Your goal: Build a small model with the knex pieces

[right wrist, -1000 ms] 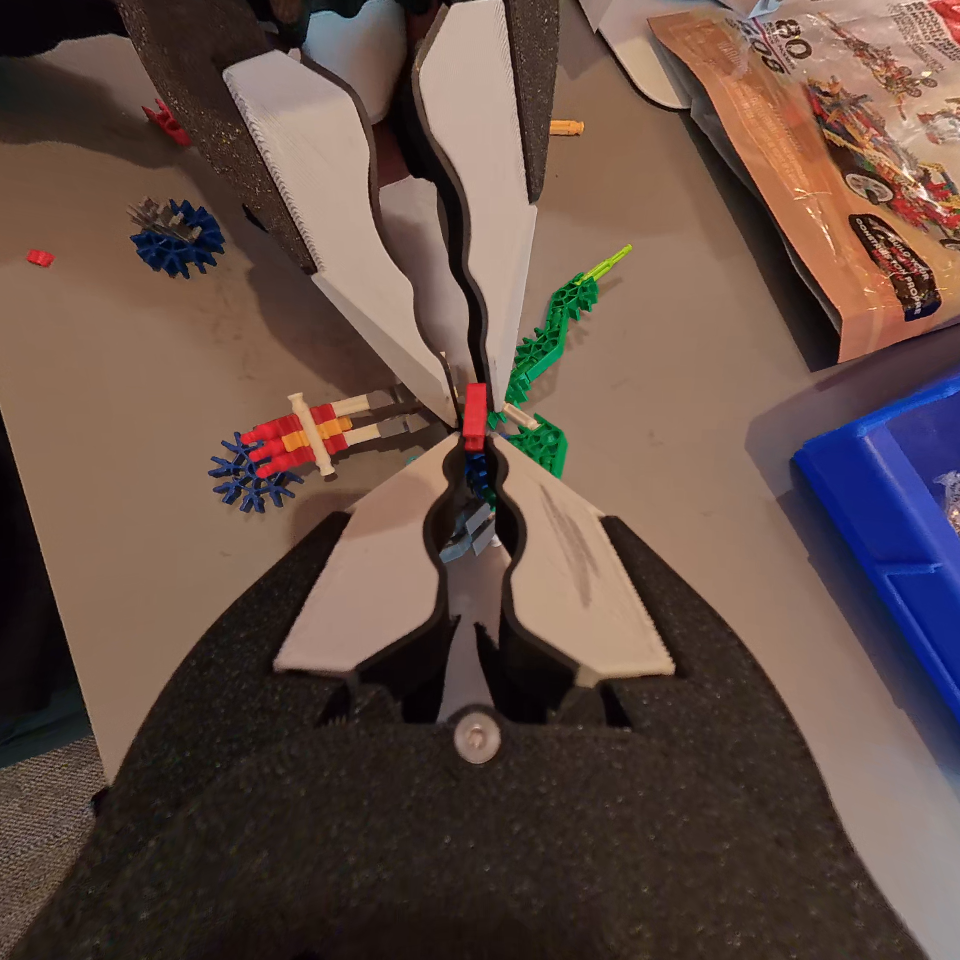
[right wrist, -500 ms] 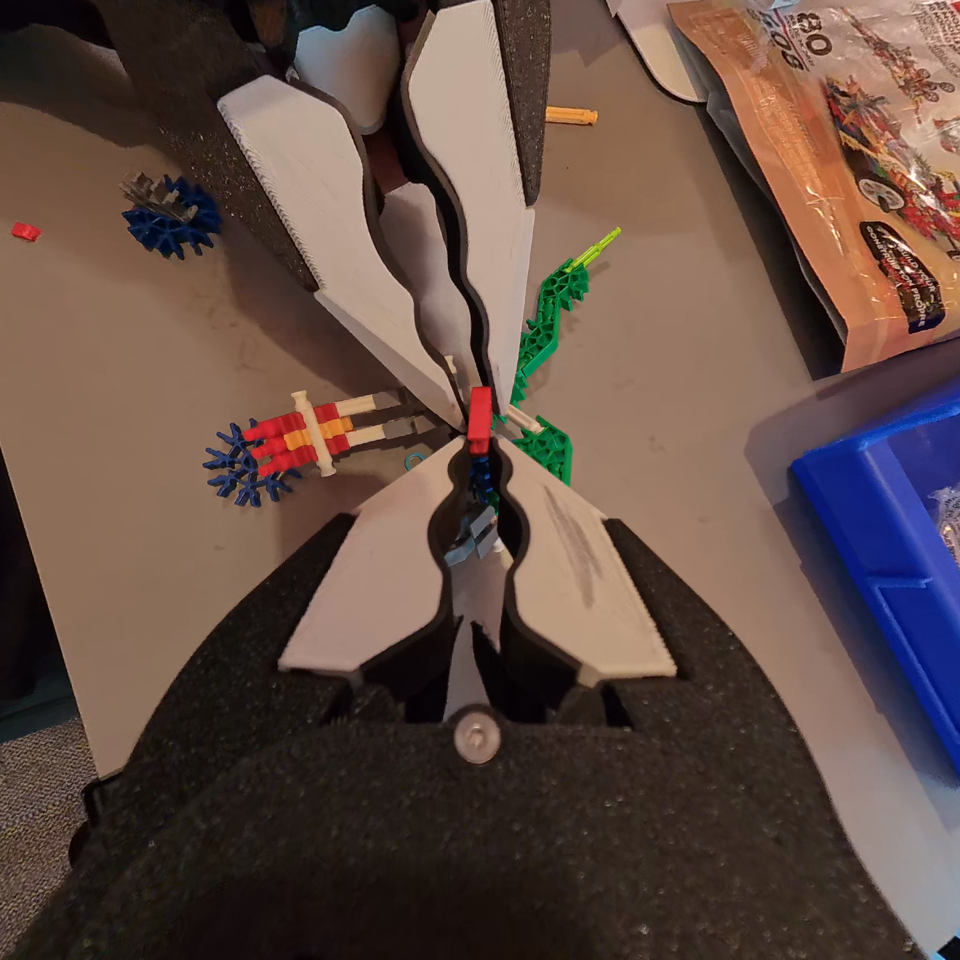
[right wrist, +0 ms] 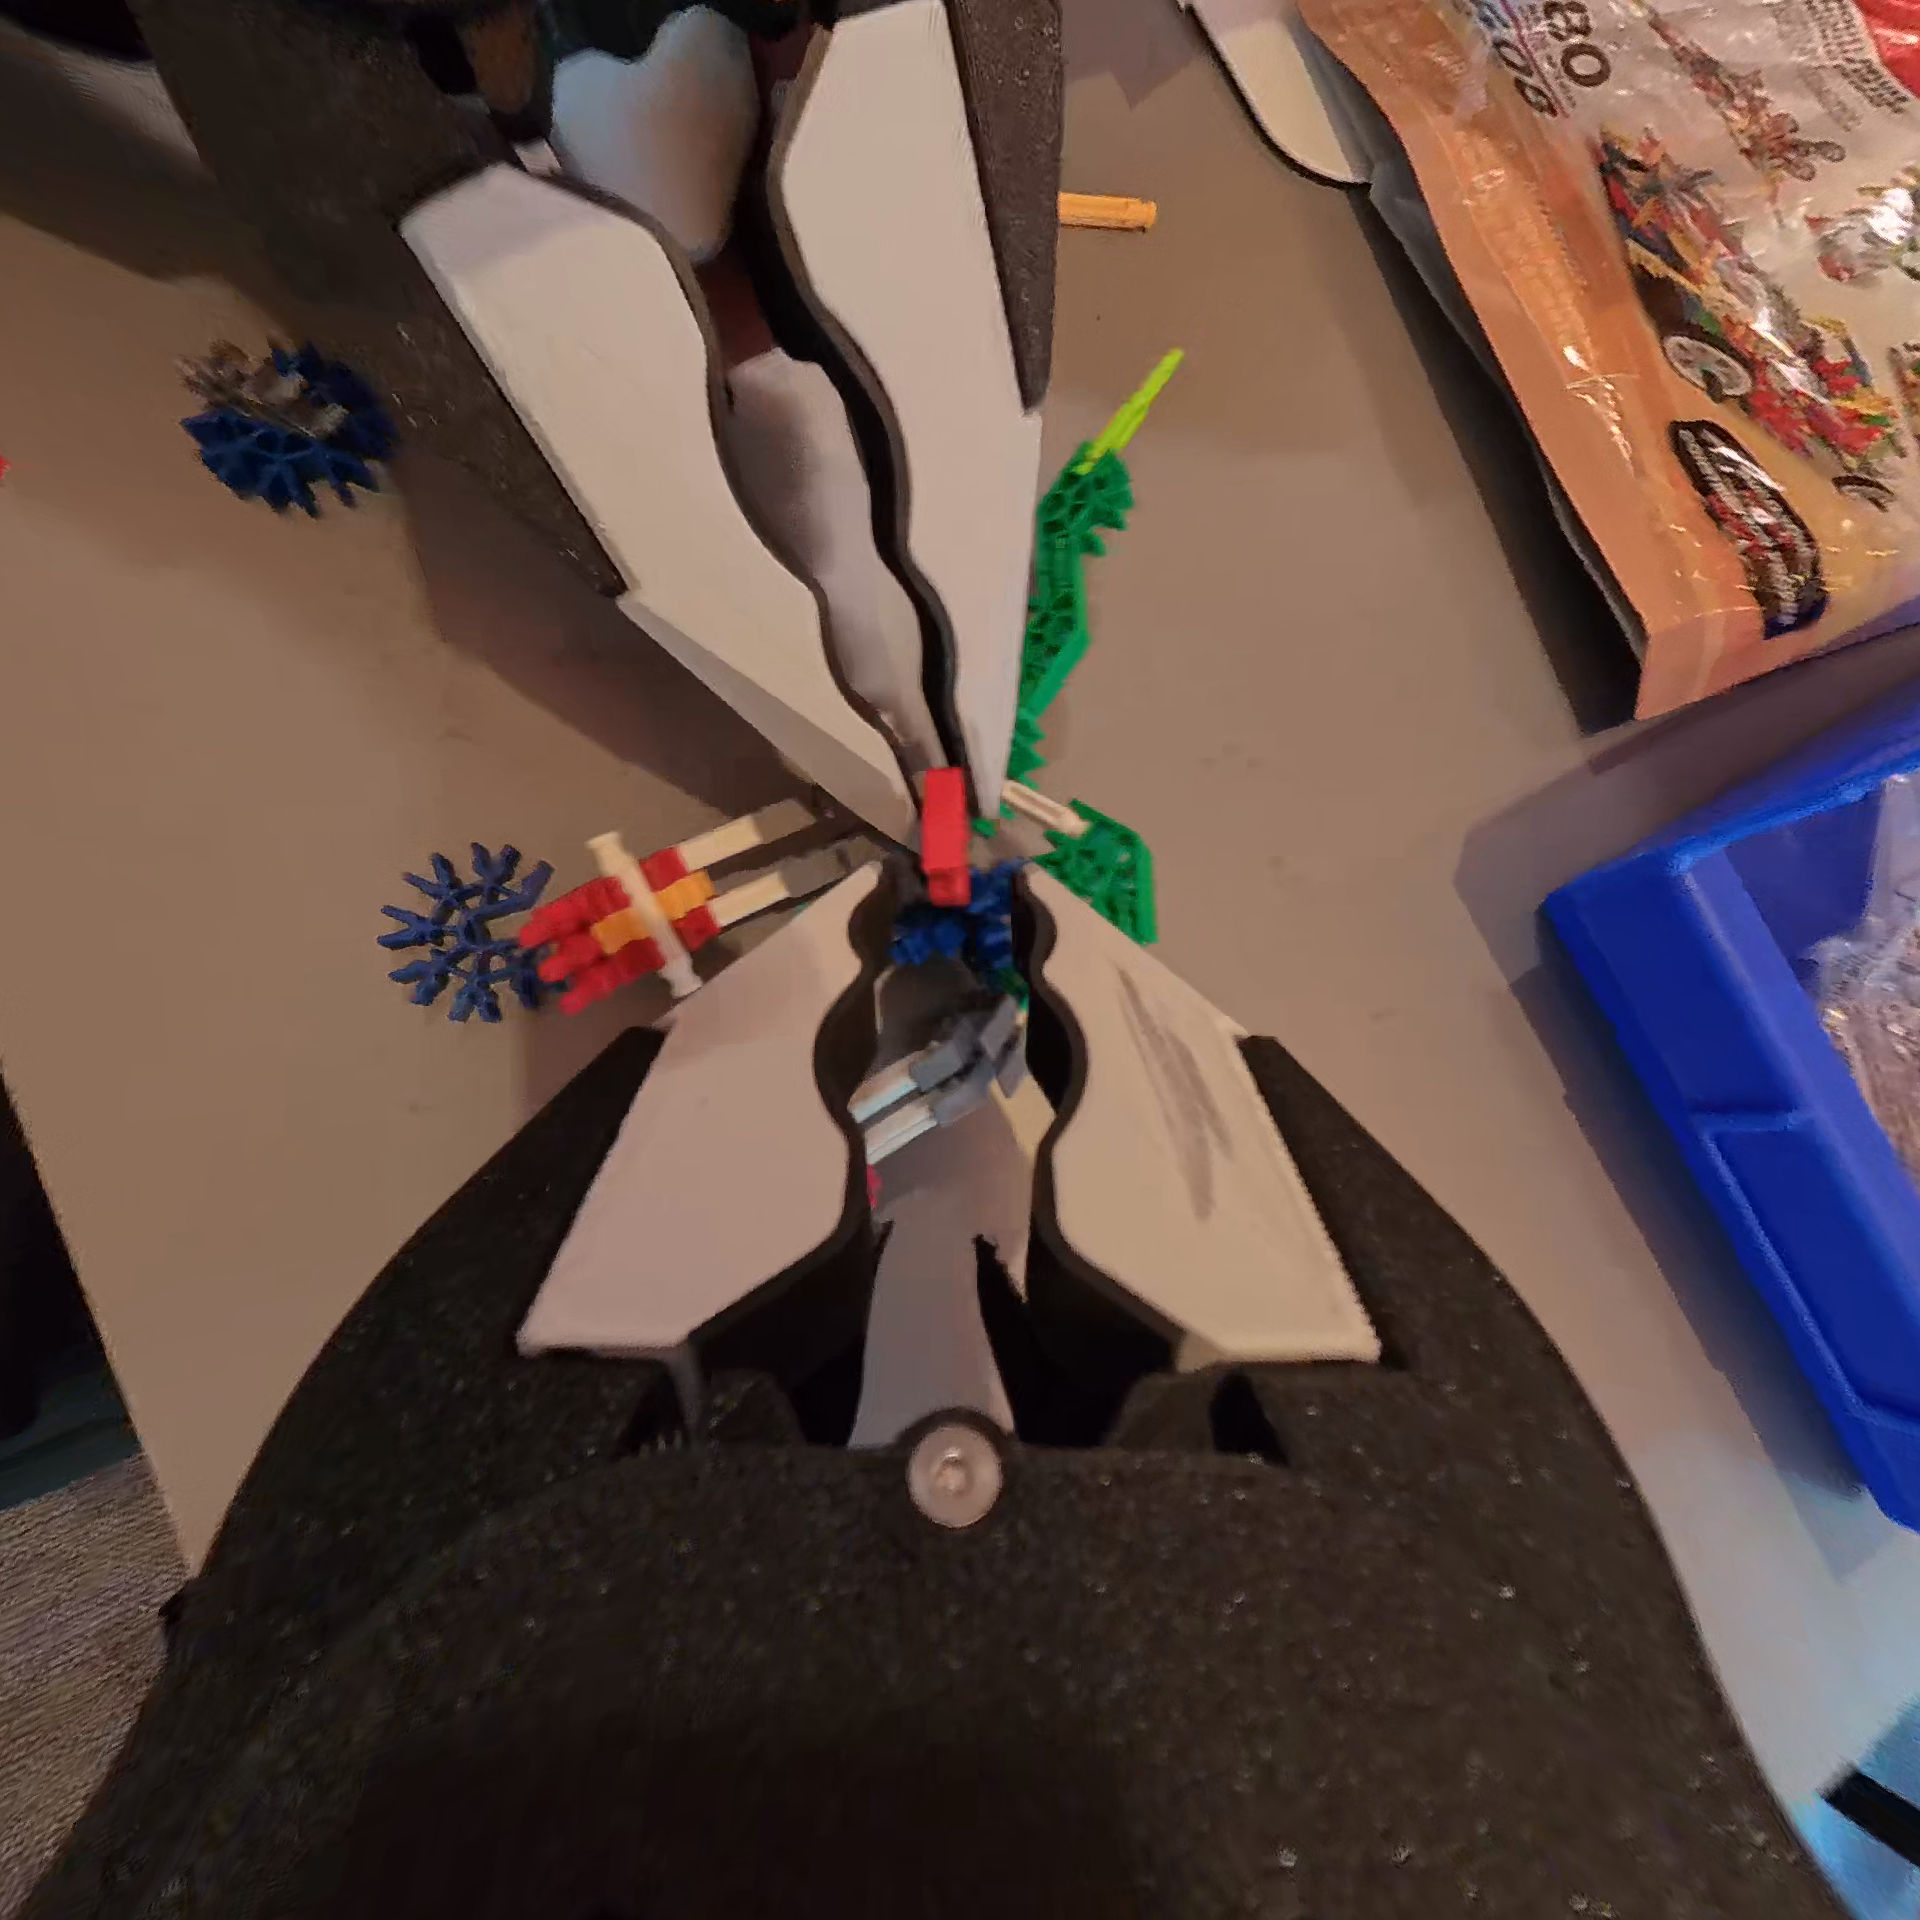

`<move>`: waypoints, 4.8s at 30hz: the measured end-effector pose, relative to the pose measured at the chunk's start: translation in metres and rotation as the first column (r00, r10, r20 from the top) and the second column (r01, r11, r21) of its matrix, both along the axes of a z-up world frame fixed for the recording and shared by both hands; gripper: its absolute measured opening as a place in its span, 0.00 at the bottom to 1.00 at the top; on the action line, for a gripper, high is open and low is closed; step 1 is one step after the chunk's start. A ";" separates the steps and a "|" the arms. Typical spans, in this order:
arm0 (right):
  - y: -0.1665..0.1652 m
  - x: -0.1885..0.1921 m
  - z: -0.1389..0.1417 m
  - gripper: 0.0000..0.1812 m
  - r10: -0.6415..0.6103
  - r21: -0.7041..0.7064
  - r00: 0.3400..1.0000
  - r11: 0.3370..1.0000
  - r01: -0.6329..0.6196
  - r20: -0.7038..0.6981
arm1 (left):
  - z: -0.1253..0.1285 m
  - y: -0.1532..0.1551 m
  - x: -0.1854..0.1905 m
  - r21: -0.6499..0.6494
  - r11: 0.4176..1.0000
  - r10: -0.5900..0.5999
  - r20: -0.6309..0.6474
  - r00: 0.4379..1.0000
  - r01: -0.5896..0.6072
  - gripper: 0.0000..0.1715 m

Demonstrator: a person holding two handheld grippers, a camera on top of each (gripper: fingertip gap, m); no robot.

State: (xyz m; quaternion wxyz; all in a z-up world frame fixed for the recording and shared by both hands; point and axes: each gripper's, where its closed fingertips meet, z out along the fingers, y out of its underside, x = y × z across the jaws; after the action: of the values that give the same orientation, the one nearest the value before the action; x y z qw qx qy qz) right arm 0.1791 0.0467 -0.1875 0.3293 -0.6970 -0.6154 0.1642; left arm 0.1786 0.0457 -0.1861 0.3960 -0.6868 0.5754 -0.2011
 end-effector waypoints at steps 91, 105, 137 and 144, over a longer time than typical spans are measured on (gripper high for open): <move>-0.025 0.012 0.010 0.21 -0.293 0.031 0.936 0.952 0.305 -0.194 | -0.037 -0.122 -0.181 -0.164 0.961 0.168 -0.295 0.940 -0.223 0.06; -0.037 0.010 0.019 0.21 -0.263 0.015 0.937 0.962 0.274 -0.229 | -0.029 -0.102 -0.173 -0.059 0.963 0.240 -0.265 0.934 -0.264 0.07; -0.040 0.009 0.019 0.21 -0.257 0.009 0.937 0.964 0.266 -0.238 | -0.039 -0.125 -0.156 -0.239 0.940 0.221 -0.123 0.968 -0.245 0.05; -0.042 0.007 0.021 0.21 -0.249 0.012 0.938 0.966 0.259 -0.243 | -0.038 -0.125 -0.155 -0.196 0.951 0.217 -0.128 0.968 -0.239 0.04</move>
State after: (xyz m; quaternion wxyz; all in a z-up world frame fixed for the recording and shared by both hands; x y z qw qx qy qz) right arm 0.1861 0.0046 -0.1660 0.4346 -0.7383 -0.4797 0.1895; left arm 0.0235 -0.0792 -0.2239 0.3108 -0.7963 0.4878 -0.1772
